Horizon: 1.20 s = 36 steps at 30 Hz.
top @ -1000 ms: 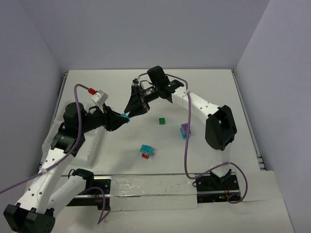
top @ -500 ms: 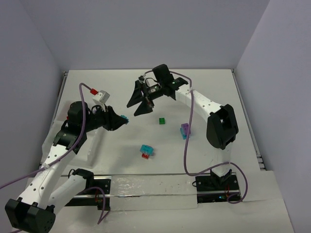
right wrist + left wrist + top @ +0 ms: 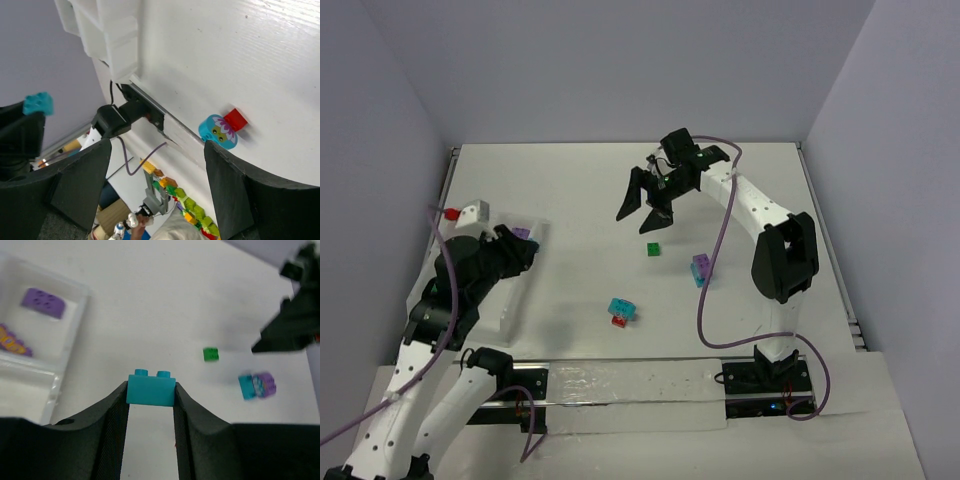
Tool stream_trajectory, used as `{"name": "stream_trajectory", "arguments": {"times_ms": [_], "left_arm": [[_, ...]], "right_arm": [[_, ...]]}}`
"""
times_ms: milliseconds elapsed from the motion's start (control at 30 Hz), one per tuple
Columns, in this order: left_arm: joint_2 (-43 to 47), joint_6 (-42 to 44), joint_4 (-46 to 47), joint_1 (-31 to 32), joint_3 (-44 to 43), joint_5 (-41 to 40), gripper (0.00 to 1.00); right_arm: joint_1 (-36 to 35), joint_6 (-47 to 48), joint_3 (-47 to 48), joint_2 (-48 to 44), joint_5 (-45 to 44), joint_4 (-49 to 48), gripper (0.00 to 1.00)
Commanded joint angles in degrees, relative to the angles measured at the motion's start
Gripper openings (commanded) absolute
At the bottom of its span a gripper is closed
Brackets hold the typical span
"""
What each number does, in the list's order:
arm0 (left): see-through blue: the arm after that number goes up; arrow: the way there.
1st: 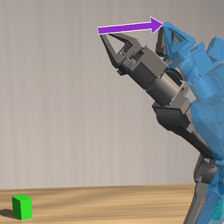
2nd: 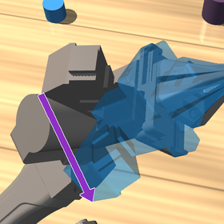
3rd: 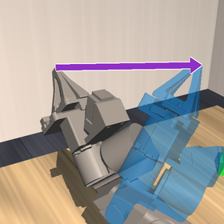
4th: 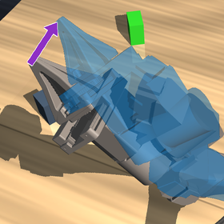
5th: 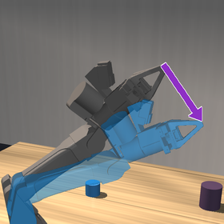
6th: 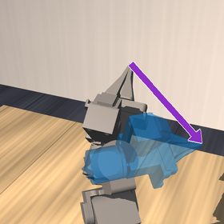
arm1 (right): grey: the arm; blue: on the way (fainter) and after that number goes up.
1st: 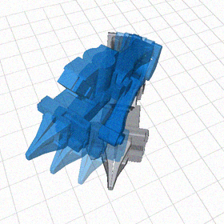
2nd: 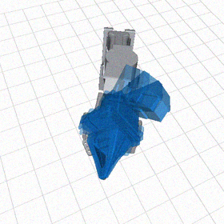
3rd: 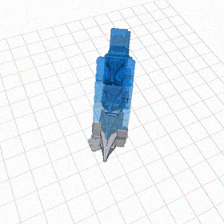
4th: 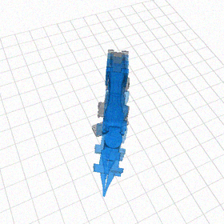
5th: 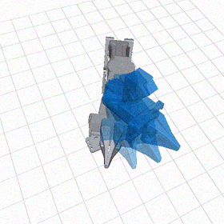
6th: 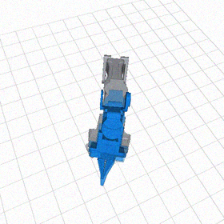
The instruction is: Sort the legos into containers by color
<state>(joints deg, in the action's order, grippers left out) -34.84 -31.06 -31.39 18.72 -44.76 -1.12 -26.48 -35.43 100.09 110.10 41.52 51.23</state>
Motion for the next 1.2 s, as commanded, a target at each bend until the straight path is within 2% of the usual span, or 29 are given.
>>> {"name": "stream_trajectory", "arguments": {"times_ms": [0, 133, 367, 567, 767, 933, 1000, 1033, 1067, 1100, 1167], "left_arm": [[1.64, -14.04, -10.31, 0.00, -2.20, -24.98, 0.00], [-3.14, -25.35, -19.07, -0.01, -3.32, -34.56, 0.00], [-9.78, -39.07, -24.64, -0.09, -2.05, -37.55, 0.00], [-16.25, -44.91, -26.71, -0.75, -1.30, -41.46, 0.00], [-23.04, -46.59, -26.82, -2.06, -0.99, -41.98, 0.00], [-27.59, -48.43, -26.47, -3.56, -0.68, -41.70, 0.01], [-28.81, -48.77, -26.40, -3.94, -0.55, -41.68, 0.18], [-29.31, -48.83, -26.27, -4.04, -0.50, -41.68, 0.23], [-29.75, -48.58, -26.06, -4.08, -0.71, -41.77, 0.29], [-30.17, -47.61, -25.77, -4.17, -1.09, -41.82, 0.41], [-30.48, -46.29, -25.05, -4.25, -1.78, -41.77, 0.51]], "right_arm": [[-0.33, 3.29, 1.45, -1.73, -2.26, 2.80, 0.82], [-0.33, 4.79, 3.02, -0.66, -2.33, 4.25, 0.82], [-0.24, 6.03, 4.06, 0.20, -1.58, 5.24, 0.83], [-0.24, 6.58, 3.37, 0.11, -1.09, 5.54, 0.83], [-0.24, 7.20, 2.10, -0.49, -2.54, 5.94, 0.84], [-0.24, 8.74, 0.81, -1.54, -13.40, 8.75, 0.87], [-0.31, 9.34, 0.47, -2.57, -23.23, 9.43, 0.97], [-0.33, 9.54, 0.12, -2.87, -25.99, 9.55, 1.00], [-0.33, 9.72, -0.50, -3.38, -28.28, 9.17, 1.00], [-0.33, 9.89, -1.52, -4.37, -32.12, 8.62, 1.00], [-0.42, 9.94, -3.67, -5.28, -34.80, 7.30, 1.00]]}}
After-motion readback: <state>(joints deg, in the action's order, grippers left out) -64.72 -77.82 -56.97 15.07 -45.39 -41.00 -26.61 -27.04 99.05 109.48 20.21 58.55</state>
